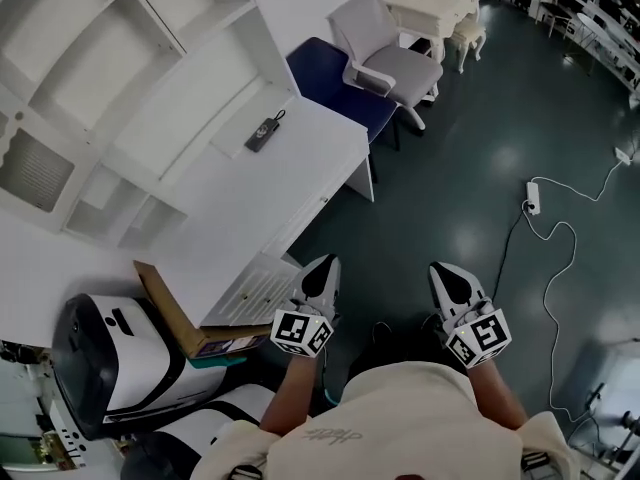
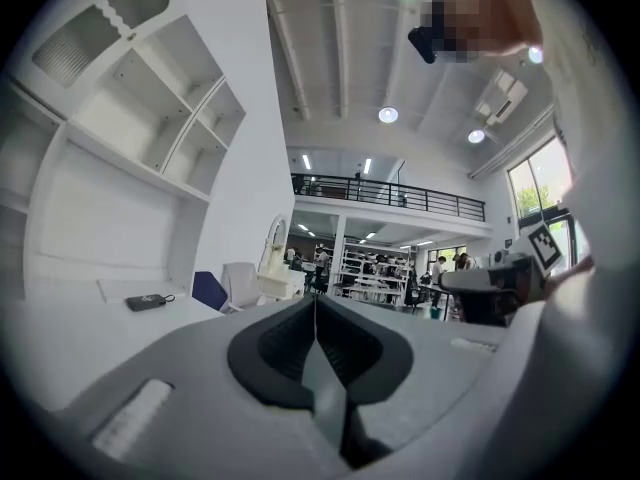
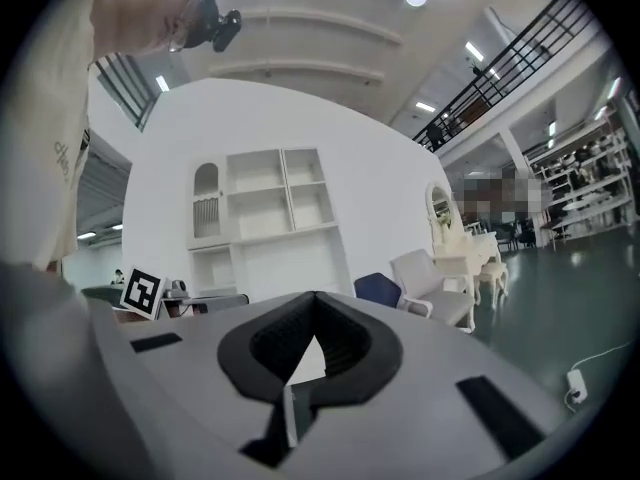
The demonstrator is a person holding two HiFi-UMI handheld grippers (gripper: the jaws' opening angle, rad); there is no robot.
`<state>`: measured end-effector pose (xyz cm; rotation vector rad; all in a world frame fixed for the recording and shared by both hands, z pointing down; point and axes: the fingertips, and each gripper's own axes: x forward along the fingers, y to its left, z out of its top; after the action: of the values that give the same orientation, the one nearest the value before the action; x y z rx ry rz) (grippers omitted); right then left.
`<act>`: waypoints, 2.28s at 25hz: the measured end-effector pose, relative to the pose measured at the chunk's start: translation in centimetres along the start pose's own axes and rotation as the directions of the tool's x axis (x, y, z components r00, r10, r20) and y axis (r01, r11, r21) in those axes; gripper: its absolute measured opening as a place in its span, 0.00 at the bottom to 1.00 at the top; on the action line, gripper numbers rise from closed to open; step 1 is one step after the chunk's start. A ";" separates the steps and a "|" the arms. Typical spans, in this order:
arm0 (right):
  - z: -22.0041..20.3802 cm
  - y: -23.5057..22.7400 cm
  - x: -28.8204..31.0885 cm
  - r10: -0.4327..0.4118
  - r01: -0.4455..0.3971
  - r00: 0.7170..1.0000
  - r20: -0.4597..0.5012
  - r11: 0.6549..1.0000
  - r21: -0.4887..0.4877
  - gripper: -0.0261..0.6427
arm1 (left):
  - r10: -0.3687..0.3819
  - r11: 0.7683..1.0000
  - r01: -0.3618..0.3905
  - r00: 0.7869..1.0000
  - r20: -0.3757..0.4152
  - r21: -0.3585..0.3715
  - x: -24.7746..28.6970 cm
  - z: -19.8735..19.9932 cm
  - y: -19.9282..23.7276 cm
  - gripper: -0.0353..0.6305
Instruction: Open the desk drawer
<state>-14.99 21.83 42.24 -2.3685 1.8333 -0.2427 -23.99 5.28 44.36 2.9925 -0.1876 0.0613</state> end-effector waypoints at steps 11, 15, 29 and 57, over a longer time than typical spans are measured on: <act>-0.5 -5.7 4.6 0.017 -0.019 0.998 -0.060 1.000 -0.023 0.04 | 0.120 0.993 -0.120 0.989 -0.091 -0.001 1.6 -2.1 3.3 0.08; -0.1 -7.9 8.9 0.106 -0.108 0.993 -0.053 0.993 -0.040 0.04 | 0.218 0.976 -0.218 0.969 -0.115 0.017 3.8 -1.7 5.6 0.08; 1.9 -21.7 18.6 0.366 -0.374 0.927 -0.082 0.918 -0.131 0.04 | 0.427 0.902 -0.431 0.901 -0.075 -0.039 18.3 1.4 7.4 0.08; 1.3 -24.9 37.4 0.404 -0.439 0.886 -0.230 0.889 -0.129 0.04 | 0.438 0.895 -0.446 0.884 -0.162 -0.013 30.5 0.7 22.4 0.08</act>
<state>18.07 -8.17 47.68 -2.0267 2.5052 -0.2812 3.44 -20.51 48.34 2.8121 -0.8371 0.3319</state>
